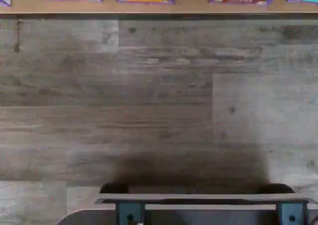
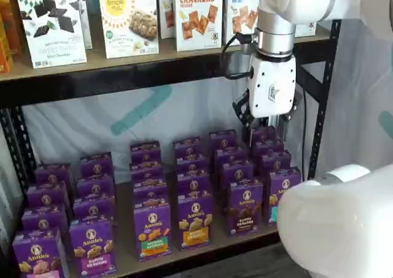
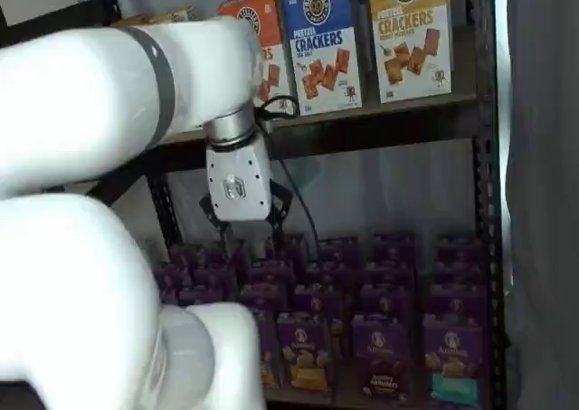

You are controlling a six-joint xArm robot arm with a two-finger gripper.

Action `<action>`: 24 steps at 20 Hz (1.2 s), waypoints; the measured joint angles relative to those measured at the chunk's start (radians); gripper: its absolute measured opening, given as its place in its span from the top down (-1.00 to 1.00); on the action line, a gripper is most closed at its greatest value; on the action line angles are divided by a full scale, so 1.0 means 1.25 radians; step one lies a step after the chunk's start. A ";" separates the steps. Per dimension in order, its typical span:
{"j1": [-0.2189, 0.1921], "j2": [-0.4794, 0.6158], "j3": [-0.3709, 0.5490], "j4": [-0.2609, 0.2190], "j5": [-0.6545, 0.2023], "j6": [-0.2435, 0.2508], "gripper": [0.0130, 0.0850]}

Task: Pick up the purple box with a brown patch in the center, on the bottom shelf, the fifth box from the left

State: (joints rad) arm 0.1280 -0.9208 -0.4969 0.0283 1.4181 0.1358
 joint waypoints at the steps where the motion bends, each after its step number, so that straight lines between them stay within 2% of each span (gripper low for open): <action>1: -0.003 -0.009 0.007 0.005 -0.013 -0.004 -1.00; 6: -0.010 -0.037 0.031 0.018 -0.050 -0.014 -1.00; 12: 0.009 0.000 0.023 -0.019 -0.025 0.011 -1.00; 18: 0.008 0.040 0.063 -0.042 -0.085 0.017 -1.00; 24: -0.018 0.074 0.121 -0.033 -0.196 -0.009 -1.00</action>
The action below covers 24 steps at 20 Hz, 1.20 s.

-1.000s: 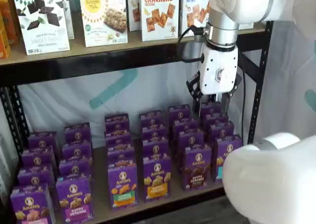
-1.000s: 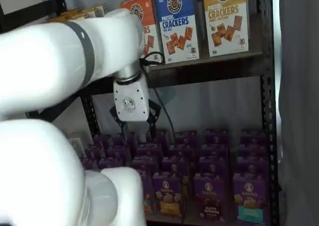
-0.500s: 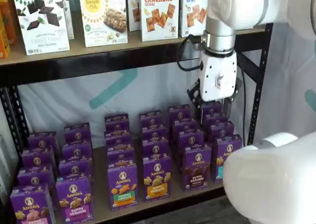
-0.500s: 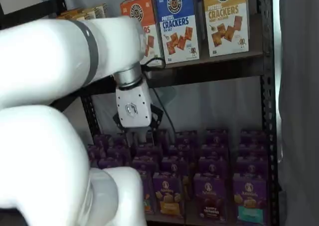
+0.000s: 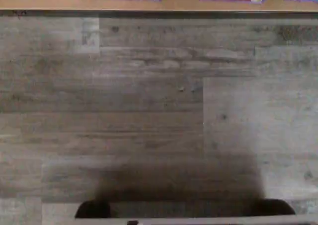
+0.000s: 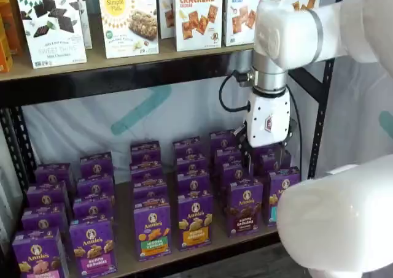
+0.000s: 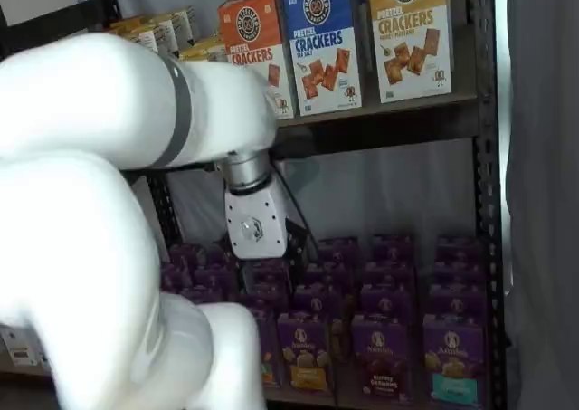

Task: Pick up the purple box with a brown patch in the center, on the bottom shelf, the fifth box from the left

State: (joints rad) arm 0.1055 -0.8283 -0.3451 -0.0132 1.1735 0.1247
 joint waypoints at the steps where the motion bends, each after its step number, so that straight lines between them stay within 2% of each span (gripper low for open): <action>1: -0.003 0.006 0.007 -0.003 -0.017 -0.002 -1.00; 10: -0.050 0.100 0.042 0.011 -0.159 -0.055 -1.00; 17: -0.064 0.213 0.043 0.010 -0.281 -0.069 -1.00; 24: -0.082 0.311 0.030 0.002 -0.368 -0.082 -1.00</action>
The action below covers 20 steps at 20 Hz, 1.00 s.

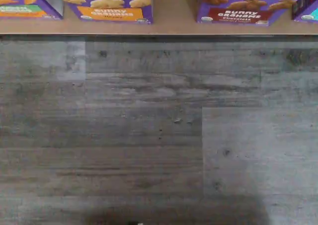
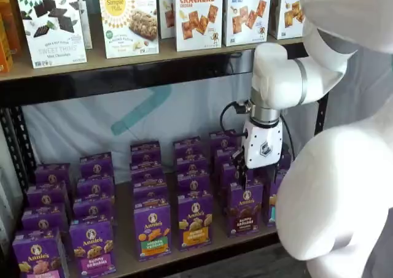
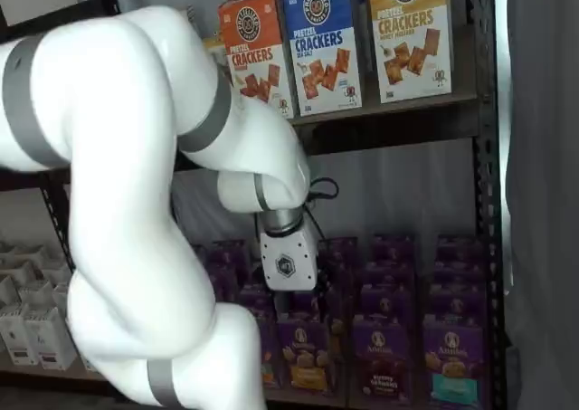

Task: Pick up the purple box with a brown patch in the center, on the bottom shelf, the fifth box from the left

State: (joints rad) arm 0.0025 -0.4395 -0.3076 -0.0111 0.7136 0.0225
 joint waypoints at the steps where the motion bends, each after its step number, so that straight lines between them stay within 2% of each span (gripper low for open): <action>1: -0.002 0.012 -0.003 0.000 -0.009 -0.002 -1.00; 6: -0.015 0.105 -0.026 -0.024 -0.058 0.004 -1.00; 11: -0.032 0.201 -0.048 -0.033 -0.138 -0.005 -1.00; 15: -0.040 0.262 -0.064 -0.018 -0.196 -0.025 -1.00; 18: -0.043 0.309 -0.079 -0.020 -0.244 -0.027 -1.00; 20: -0.044 0.342 -0.092 0.009 -0.270 -0.055 -1.00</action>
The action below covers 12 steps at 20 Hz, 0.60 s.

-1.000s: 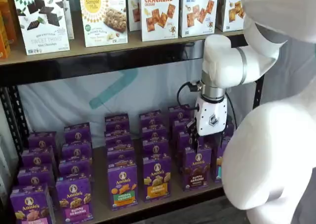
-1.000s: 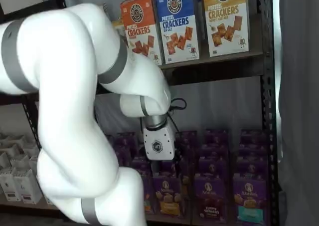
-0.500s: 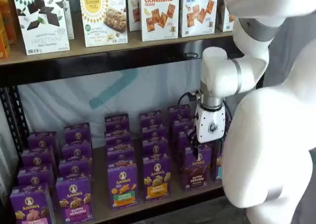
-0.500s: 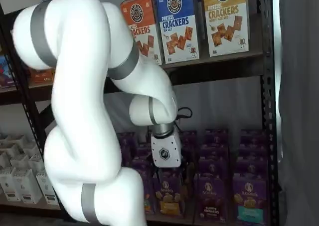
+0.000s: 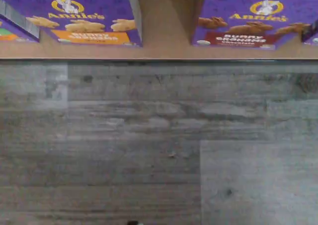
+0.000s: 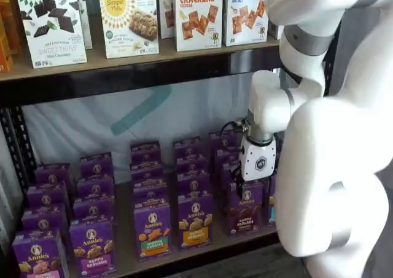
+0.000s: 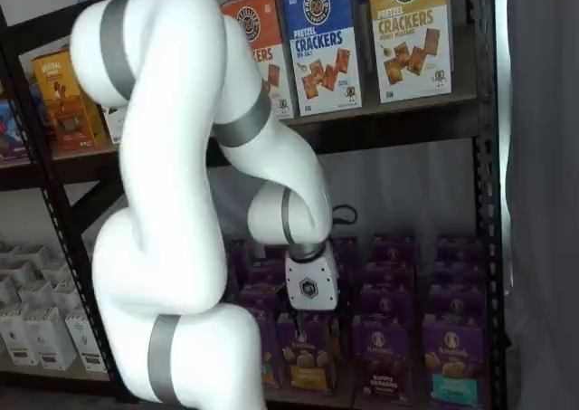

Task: Pick up the purple box with a brown patch in the center, on the bottom shelf, the fifth box from the left

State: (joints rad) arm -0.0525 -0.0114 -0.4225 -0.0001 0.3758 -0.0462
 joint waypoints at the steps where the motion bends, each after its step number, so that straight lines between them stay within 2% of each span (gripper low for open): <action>1: -0.001 0.016 -0.008 0.014 -0.009 -0.014 -1.00; 3: -0.004 0.054 -0.028 0.027 -0.020 -0.030 -1.00; 8: -0.016 0.125 -0.067 0.016 -0.043 -0.032 -1.00; 12: -0.026 0.171 -0.088 0.007 -0.087 -0.034 -1.00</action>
State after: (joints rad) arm -0.0846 0.2022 -0.5328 0.0093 0.2674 -0.0885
